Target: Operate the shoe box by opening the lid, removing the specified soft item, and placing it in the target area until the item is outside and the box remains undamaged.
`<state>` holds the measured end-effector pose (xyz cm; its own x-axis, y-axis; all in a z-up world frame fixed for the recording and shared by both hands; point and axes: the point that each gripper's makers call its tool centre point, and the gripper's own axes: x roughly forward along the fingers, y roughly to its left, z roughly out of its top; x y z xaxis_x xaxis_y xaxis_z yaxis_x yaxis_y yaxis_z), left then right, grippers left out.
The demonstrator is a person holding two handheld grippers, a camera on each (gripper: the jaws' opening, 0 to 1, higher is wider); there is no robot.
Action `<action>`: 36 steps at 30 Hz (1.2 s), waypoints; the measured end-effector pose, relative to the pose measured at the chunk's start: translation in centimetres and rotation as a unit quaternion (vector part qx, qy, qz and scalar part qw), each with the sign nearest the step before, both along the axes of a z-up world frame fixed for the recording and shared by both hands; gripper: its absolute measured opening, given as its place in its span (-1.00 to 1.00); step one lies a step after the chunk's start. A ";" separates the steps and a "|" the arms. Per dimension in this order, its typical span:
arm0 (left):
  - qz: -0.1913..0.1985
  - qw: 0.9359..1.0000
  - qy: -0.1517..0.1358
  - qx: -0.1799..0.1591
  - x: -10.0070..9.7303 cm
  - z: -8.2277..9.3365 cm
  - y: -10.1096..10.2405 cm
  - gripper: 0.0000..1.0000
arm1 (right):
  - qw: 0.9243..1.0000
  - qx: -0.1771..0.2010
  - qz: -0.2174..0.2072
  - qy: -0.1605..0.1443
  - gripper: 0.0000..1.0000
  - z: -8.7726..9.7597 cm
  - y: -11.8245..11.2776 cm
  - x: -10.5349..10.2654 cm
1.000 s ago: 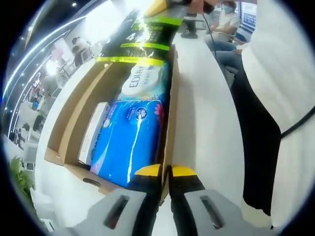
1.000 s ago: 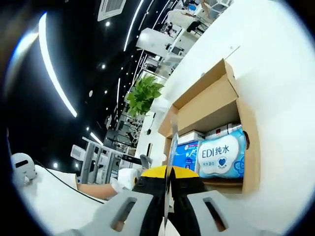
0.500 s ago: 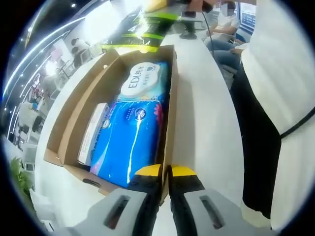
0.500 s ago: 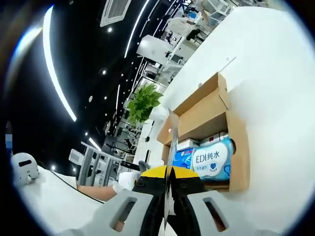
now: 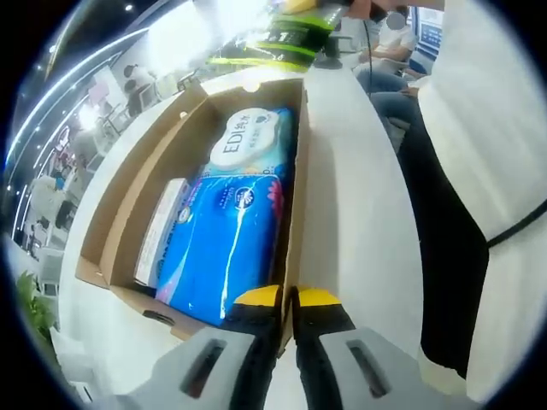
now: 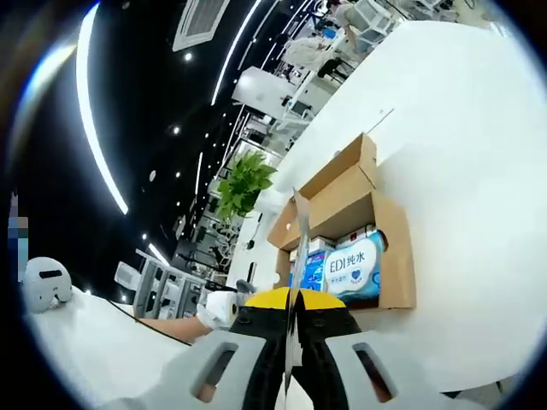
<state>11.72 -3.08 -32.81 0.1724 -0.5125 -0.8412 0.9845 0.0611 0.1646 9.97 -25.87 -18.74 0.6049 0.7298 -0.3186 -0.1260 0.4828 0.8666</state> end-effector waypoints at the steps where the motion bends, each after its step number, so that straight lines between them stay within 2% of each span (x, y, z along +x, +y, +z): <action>1: 0.000 1.000 0.000 -0.002 0.0 0.0 0.0 -0.91 | 1.000 0.005 -0.001 0.002 -1.00 0.1 0.1 0.0; 9: 0.003 1.000 0.001 -0.002 0.0 0.0 0.0 -0.91 | 1.000 -0.011 -0.018 0.005 -1.00 -0.1 -1.1 -0.5; 14: 0.001 1.000 0.002 -0.001 0.0 0.0 0.0 -0.91 | 0.999 -0.021 -0.042 -0.003 -1.00 0.7 -3.1 -0.8; 17: 0.005 1.000 0.006 -0.001 0.0 0.0 0.0 -0.91 | 0.997 -0.047 -0.067 0.007 -1.00 0.1 -4.9 -1.2; 22: 0.003 1.000 0.009 0.002 0.0 0.0 0.0 -0.92 | 0.995 -0.030 -0.095 0.011 -1.00 0.5 -5.3 -2.1; 26: 0.006 1.000 0.009 0.002 0.0 0.0 0.0 -0.91 | 0.995 -0.022 -0.099 0.009 -1.00 0.9 -5.3 -2.7; 29: 0.008 1.000 0.009 0.002 0.0 0.0 0.0 -0.91 | 0.993 -0.059 -0.098 0.030 -1.00 -0.2 -6.0 -3.2; 32: 0.008 1.000 0.009 0.002 0.0 0.0 0.0 -0.91 | 0.992 -0.063 -0.102 0.036 -1.00 -0.1 -6.3 -3.1; 36: 0.006 1.000 0.011 0.003 0.0 -0.1 0.0 -0.91 | 0.992 -0.060 -0.110 0.026 -1.00 1.1 -7.3 -2.3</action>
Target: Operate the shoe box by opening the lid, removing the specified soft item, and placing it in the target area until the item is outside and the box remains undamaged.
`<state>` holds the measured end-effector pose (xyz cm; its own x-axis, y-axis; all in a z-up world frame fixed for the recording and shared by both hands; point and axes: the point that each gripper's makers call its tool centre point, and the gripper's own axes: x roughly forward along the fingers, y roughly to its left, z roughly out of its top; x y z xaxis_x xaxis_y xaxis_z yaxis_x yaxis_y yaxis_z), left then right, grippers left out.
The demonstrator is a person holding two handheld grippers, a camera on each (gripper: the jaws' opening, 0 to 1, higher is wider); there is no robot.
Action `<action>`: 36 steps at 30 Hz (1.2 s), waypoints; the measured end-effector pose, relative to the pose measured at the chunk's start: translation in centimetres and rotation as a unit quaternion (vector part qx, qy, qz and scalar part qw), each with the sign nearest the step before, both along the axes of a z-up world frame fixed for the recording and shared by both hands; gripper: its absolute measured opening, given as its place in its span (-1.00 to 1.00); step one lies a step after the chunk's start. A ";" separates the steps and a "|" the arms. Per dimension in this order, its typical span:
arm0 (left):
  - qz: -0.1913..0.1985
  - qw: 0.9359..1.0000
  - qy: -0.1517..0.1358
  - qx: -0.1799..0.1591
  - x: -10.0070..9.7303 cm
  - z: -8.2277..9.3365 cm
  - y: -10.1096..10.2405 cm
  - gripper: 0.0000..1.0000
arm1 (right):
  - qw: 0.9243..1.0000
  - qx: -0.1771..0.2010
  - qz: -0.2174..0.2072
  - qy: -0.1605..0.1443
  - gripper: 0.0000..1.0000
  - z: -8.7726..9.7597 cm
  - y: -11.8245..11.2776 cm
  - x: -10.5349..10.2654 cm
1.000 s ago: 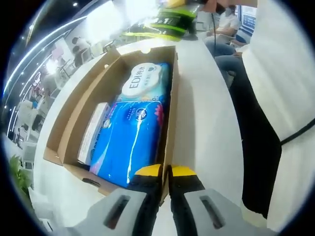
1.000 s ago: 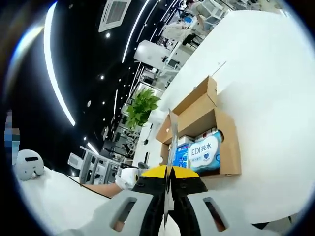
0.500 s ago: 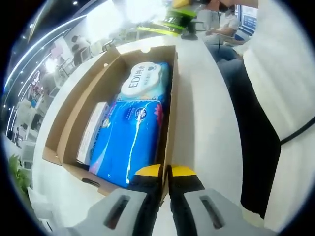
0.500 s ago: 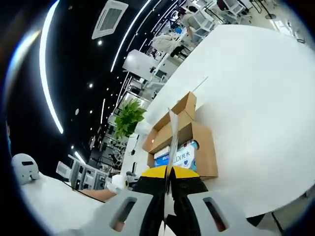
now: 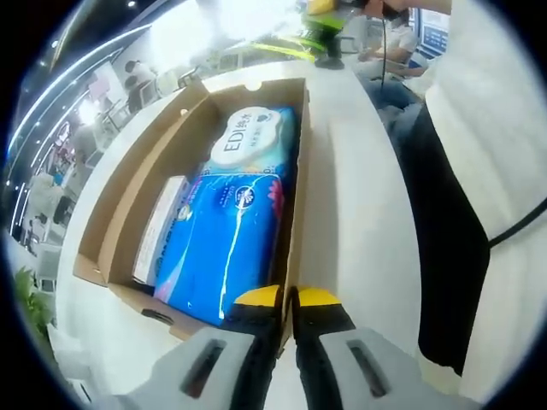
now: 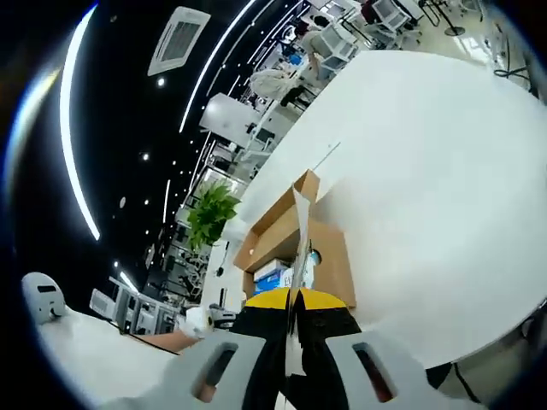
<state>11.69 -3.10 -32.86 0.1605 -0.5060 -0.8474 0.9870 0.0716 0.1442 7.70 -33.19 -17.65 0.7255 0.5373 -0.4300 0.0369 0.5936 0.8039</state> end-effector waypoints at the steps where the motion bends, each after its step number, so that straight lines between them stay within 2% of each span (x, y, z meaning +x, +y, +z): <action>1: 0.000 1.000 0.001 0.000 0.0 0.0 0.0 -0.91 | 1.000 -0.007 -0.001 0.006 -1.00 -0.1 -0.3 0.1; 3: -0.001 1.000 0.003 0.000 0.0 0.0 0.0 -0.92 | 0.999 -0.043 0.000 0.023 -1.00 -0.8 -1.2 0.1; 5: -0.002 1.000 0.004 0.000 0.0 0.0 0.0 -0.92 | 0.998 -0.052 -0.004 0.037 -1.00 -1.3 -1.6 0.1; 6: -0.001 1.000 0.005 0.000 0.0 0.0 0.0 -0.92 | 0.997 -0.056 -0.012 0.060 -1.00 -2.3 -1.6 0.0; 7: -0.002 1.000 0.005 0.000 0.0 0.0 0.0 -0.92 | 0.995 -0.066 -0.006 0.068 -1.00 -2.8 -1.4 -0.1; 8: -0.002 1.000 0.004 0.000 0.0 0.0 0.0 -0.92 | 0.993 -0.091 0.013 0.073 -1.00 -3.7 -1.3 -0.5; 9: -0.002 1.000 0.004 0.000 0.0 0.0 0.0 -0.92 | 0.990 -0.107 0.011 0.085 -1.00 -4.6 -1.3 -0.6; 12: 0.000 1.000 0.005 0.000 0.0 0.0 0.0 -0.92 | 0.989 -0.105 0.009 0.105 -1.00 -6.1 -0.8 -1.0; 18: 0.004 1.000 0.004 0.000 0.0 0.0 0.0 -0.91 | 0.990 -0.094 0.010 0.103 -1.00 -7.2 -0.9 -0.4; 21: 0.005 1.000 0.004 0.001 0.1 0.0 0.0 -0.91 | 0.987 -0.110 0.012 0.120 -1.00 -7.5 -1.3 -0.1; 23: 0.006 1.000 0.004 0.001 0.1 0.0 0.0 -0.91 | 0.985 -0.137 0.024 0.100 -1.00 -7.0 -1.3 0.4; 25: 0.007 1.000 0.004 0.001 0.1 0.0 0.0 -0.91 | 0.987 -0.132 0.019 0.094 -1.00 -6.8 -1.1 0.8; 28: -0.001 1.000 0.001 0.001 0.0 0.0 0.0 -0.92 | 0.984 -0.133 0.048 0.111 -1.00 -7.9 -0.8 1.3; 30: -0.005 1.000 0.001 0.001 0.0 0.0 0.0 -0.93 | 0.975 -0.166 0.086 0.120 -1.00 -8.8 -1.0 1.6; 31: 0.000 1.000 0.004 0.001 0.0 0.0 0.0 -0.93 | 0.973 -0.171 0.091 0.127 -1.00 -9.1 -1.1 1.8; 36: 0.000 1.000 0.002 0.000 0.0 0.0 0.0 -0.92 | 0.975 -0.145 0.109 0.126 -1.00 -8.8 -0.7 3.6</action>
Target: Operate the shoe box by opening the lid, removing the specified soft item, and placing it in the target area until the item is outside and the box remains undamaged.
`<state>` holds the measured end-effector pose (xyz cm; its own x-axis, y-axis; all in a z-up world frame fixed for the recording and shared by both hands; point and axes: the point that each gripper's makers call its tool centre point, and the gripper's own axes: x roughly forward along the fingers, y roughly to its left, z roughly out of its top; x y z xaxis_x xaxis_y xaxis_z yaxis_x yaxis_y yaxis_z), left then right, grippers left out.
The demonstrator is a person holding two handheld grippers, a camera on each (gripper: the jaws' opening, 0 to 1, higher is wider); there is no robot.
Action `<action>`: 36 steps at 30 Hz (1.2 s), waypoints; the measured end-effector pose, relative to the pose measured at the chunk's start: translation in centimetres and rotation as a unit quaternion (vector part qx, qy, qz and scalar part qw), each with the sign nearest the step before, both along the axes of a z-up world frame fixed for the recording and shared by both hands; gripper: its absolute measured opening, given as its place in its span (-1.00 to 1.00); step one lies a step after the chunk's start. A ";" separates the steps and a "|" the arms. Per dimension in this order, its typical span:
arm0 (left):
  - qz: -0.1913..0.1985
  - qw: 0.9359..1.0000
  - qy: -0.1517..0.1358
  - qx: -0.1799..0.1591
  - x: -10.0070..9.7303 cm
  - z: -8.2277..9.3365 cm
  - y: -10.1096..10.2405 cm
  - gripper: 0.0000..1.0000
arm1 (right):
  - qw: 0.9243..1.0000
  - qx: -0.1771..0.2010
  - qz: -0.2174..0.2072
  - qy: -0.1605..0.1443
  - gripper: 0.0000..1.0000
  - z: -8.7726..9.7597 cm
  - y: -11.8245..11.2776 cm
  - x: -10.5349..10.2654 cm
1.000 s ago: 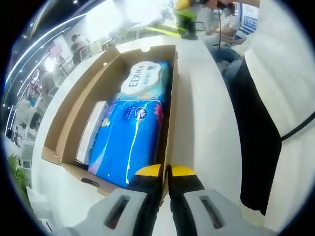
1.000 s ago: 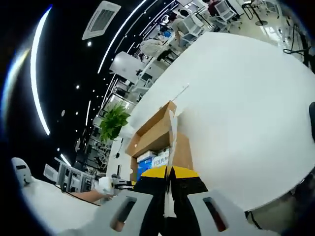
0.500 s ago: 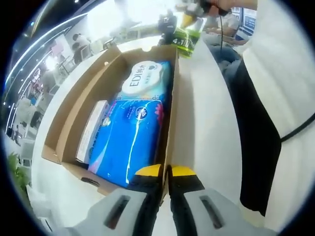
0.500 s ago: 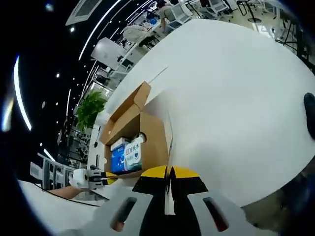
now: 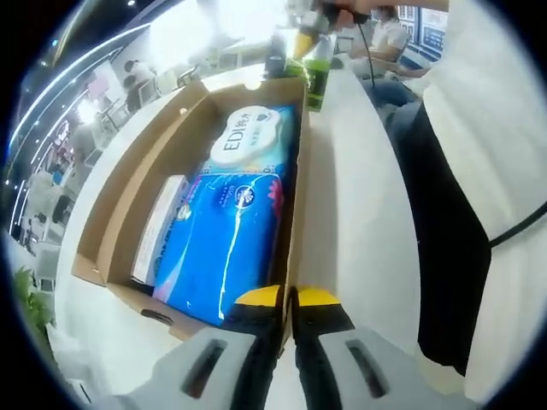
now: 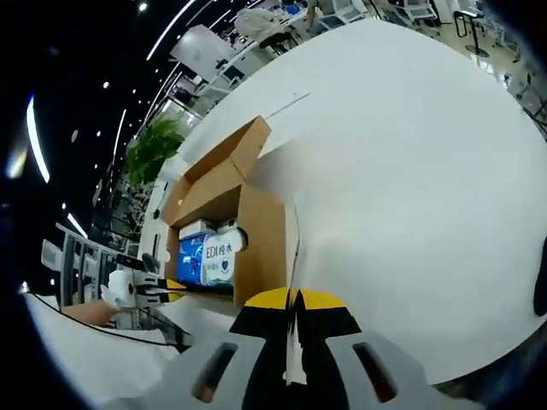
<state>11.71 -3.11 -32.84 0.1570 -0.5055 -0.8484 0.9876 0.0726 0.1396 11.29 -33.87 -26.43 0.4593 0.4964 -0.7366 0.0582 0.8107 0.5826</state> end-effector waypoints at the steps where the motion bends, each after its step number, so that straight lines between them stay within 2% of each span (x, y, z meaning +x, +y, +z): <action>1: 0.000 1.000 0.000 0.000 0.0 0.0 0.0 -0.92 | 1.000 0.009 0.001 0.004 -1.00 0.1 0.2 0.2; 4: 0.001 1.000 -0.001 -0.001 0.0 0.0 0.0 -0.92 | 1.000 0.011 -0.004 0.006 -1.00 0.2 -0.1 1.0; 8: -0.001 1.000 -0.002 -0.002 0.0 0.0 0.0 -0.92 | 0.999 -0.003 0.023 0.028 -1.00 -0.3 0.1 1.0; 11: 0.002 1.000 -0.002 -0.004 0.0 0.0 0.0 -0.92 | 0.999 -0.009 0.045 0.021 -1.00 -0.6 0.6 2.0; 12: 0.003 1.000 -0.001 -0.003 0.0 0.0 0.0 -0.92 | 0.999 -0.002 0.043 0.026 -1.00 -0.9 0.6 2.2; 13: 0.003 1.000 -0.001 -0.003 0.0 0.0 0.0 -0.92 | 0.998 0.020 0.032 0.049 -1.00 -1.1 1.0 2.3; 17: 0.004 1.000 0.000 -0.003 0.0 0.0 0.0 -0.92 | 0.997 -0.005 0.055 0.046 -1.00 -1.9 1.2 3.1; 19: 0.006 1.000 0.000 -0.002 0.0 0.0 0.0 -0.92 | 0.995 -0.040 0.067 0.069 -1.00 -2.7 0.5 3.0; 20: 0.008 1.000 -0.001 -0.002 0.0 0.0 0.0 -0.92 | 0.995 -0.028 0.065 0.064 -1.00 -2.9 0.2 4.2; 22: 0.010 1.000 -0.002 -0.003 0.0 0.0 0.1 -0.91 | 0.996 -0.012 0.060 0.059 -1.00 -2.9 0.3 4.6; 25: 0.012 1.000 -0.003 -0.002 0.0 0.0 0.1 -0.91 | 0.995 -0.033 0.072 0.066 -1.00 -3.8 0.0 4.3; 28: 0.013 1.000 -0.002 -0.002 0.0 0.0 0.1 -0.91 | 0.995 -0.028 0.072 0.068 -0.99 -3.7 0.3 4.1; 32: 0.009 1.000 -0.001 -0.002 0.0 0.0 0.1 -0.91 | 0.994 -0.048 0.078 0.063 -0.97 -4.7 -1.0 4.7; 33: 0.008 1.000 -0.001 -0.001 0.0 0.0 0.1 -0.91 | 0.993 -0.054 0.077 0.069 -0.96 -5.4 -1.7 4.7; 36: 0.009 1.000 0.002 -0.001 0.1 0.0 0.1 -0.91 | 0.993 -0.060 0.074 0.073 -0.94 -5.8 -2.1 4.7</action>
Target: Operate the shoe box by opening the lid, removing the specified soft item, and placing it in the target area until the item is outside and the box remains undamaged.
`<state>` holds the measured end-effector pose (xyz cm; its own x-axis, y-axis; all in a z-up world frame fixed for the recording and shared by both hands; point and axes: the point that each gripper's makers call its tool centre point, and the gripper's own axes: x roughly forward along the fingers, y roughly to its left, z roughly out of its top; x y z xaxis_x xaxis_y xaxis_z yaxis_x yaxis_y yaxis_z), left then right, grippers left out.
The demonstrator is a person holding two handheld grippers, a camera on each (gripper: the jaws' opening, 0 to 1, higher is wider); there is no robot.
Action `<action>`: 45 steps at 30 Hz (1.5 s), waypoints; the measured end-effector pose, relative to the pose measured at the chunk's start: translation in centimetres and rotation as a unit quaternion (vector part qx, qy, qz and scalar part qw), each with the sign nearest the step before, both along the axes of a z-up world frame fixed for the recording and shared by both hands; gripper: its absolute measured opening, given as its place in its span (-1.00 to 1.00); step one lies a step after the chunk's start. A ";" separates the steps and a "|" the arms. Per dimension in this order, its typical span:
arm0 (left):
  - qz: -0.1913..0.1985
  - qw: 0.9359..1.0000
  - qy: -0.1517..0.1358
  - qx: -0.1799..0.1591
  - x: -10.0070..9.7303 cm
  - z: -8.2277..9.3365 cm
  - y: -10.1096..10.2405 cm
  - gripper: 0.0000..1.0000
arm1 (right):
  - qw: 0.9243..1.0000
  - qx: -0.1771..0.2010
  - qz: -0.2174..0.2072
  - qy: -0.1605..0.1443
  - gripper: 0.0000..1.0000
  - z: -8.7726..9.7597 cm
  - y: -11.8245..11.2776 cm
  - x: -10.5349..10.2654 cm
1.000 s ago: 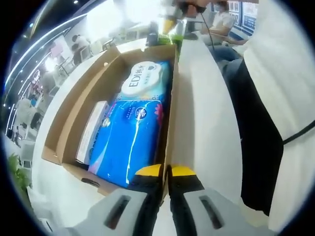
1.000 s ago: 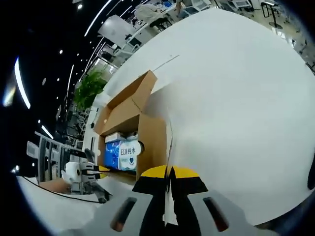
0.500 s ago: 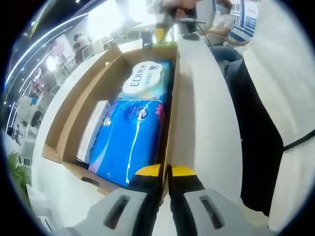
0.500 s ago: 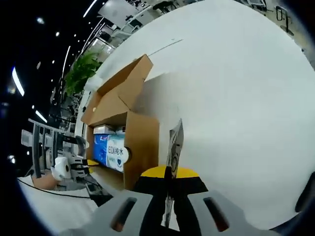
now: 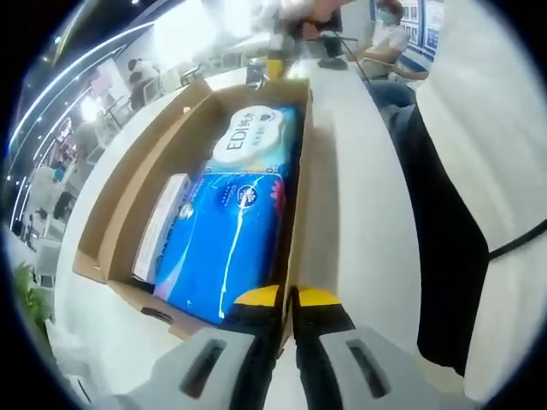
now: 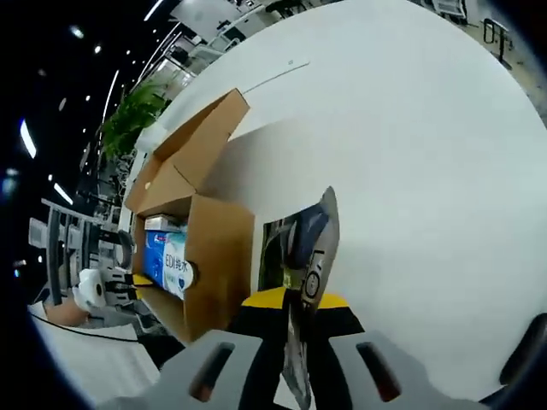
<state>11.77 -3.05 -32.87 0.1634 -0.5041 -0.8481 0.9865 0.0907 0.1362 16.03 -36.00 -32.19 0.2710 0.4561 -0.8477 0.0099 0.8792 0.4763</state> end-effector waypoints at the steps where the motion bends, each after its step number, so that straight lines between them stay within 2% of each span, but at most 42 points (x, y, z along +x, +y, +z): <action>1: 0.001 1.000 0.000 0.000 0.0 0.0 0.0 -0.91 | 1.000 -0.005 0.000 0.000 -0.94 -0.1 -0.1 0.0; 8: 0.002 1.000 0.002 0.000 0.0 0.0 0.0 -0.91 | 0.998 -0.059 0.020 0.009 -0.90 -2.2 -2.2 0.1; 15: 0.000 1.000 0.004 0.003 0.0 0.0 0.0 -0.92 | 0.998 -0.068 0.012 0.013 -0.87 -3.1 -3.0 -0.1; 25: 0.002 1.000 0.004 0.004 -0.1 0.0 0.0 -0.91 | 0.994 -0.114 0.003 0.002 -0.83 -4.7 -4.1 -0.1; 41: 0.002 1.000 0.006 0.004 0.0 0.0 0.0 -0.92 | 0.987 -0.152 0.049 -0.020 -0.75 -4.9 -4.1 0.8; 45: 0.004 1.000 0.006 0.004 -0.1 0.0 0.0 -0.91 | 0.983 -0.167 0.063 -0.030 -0.61 -4.9 -4.3 0.9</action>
